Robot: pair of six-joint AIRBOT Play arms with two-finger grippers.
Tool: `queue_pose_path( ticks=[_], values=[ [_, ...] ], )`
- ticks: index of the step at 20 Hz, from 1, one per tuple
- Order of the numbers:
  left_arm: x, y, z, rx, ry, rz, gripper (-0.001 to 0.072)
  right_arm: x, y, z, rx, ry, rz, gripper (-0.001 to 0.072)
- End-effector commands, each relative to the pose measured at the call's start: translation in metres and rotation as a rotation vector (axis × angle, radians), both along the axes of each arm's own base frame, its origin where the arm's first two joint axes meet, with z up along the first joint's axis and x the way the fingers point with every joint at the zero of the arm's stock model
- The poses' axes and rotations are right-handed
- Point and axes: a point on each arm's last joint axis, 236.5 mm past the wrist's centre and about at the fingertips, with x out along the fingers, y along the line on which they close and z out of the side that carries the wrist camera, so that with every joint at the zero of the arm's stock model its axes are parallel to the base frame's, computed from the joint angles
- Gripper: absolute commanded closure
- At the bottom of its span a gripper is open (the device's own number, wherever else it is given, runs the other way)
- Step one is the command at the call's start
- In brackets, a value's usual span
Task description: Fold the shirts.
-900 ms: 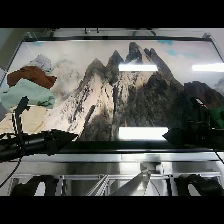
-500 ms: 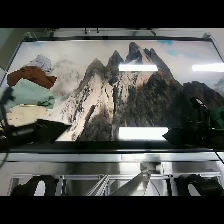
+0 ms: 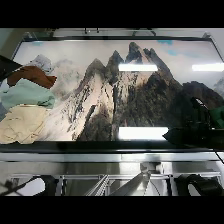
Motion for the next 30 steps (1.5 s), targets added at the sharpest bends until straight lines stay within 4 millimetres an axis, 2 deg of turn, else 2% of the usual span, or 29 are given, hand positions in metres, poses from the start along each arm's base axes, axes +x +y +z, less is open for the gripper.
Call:
queue_pose_path(
  ticks=[1,4,6,7,8,10,14,16,18,19,20,23,27,30],
  values=[
    [0.079,0.068,-0.068,0.021,0.090,0.054,-0.0013,0.000,0.000,0.000,0.000,0.000,0.001,0.0694],
    [0.127,0.099,-0.125,0.022,0.093,0.088,-0.0013,0.000,0.000,0.000,0.000,-0.003,-0.001,0.0694],
    [0.153,0.114,-0.159,0.033,0.054,0.178,-0.0013,0.009,-0.001,0.003,0.003,-0.038,-0.020,0.0694],
    [0.164,0.117,-0.175,0.044,0.031,0.231,-0.0013,0.012,-0.001,0.004,0.004,-0.046,-0.025,0.0694],
    [0.174,0.113,-0.182,0.048,0.000,0.259,-0.0013,0.013,-0.001,0.004,0.004,-0.053,-0.029,0.0694],
    [0.193,0.085,-0.180,0.129,-0.087,0.173,-0.0013,0.014,-0.001,0.005,0.005,-0.055,-0.030,0.0694],
    [0.229,0.003,-0.143,0.394,-0.282,-0.098,0.0004,0.014,-0.001,0.005,0.004,-0.056,-0.030,0.0694],
    [0.243,-0.024,-0.133,0.530,-0.352,-0.154,0.0005,0.014,-0.001,0.005,0.004,-0.056,-0.030,0.0694],
    [0.251,-0.033,-0.142,0.728,-0.372,-0.205,0.0009,0.014,-0.001,0.005,0.005,-0.055,-0.030,0.0695],
    [0.250,-0.035,-0.153,0.807,-0.363,-0.237,0.0141,0.014,-0.001,0.005,0.005,-0.055,-0.030,0.0694],
    [0.248,-0.034,-0.168,0.844,-0.335,-0.260,0.0242,0.014,-0.001,0.005,0.006,-0.055,-0.030,0.0694],
    [0.247,-0.017,-0.205,0.770,-0.250,-0.204,0.0193,0.014,0.003,0.007,0.025,-0.053,-0.030,0.0694],
    [0.242,-0.003,-0.248,0.789,-0.163,-0.230,0.0194,0.013,0.004,0.007,0.031,-0.051,-0.030,0.0694],
    [0.236,0.022,-0.259,0.862,-0.090,-0.176,0.0196,0.013,0.004,0.007,0.030,-0.050,-0.029,0.0694]
  ],
)
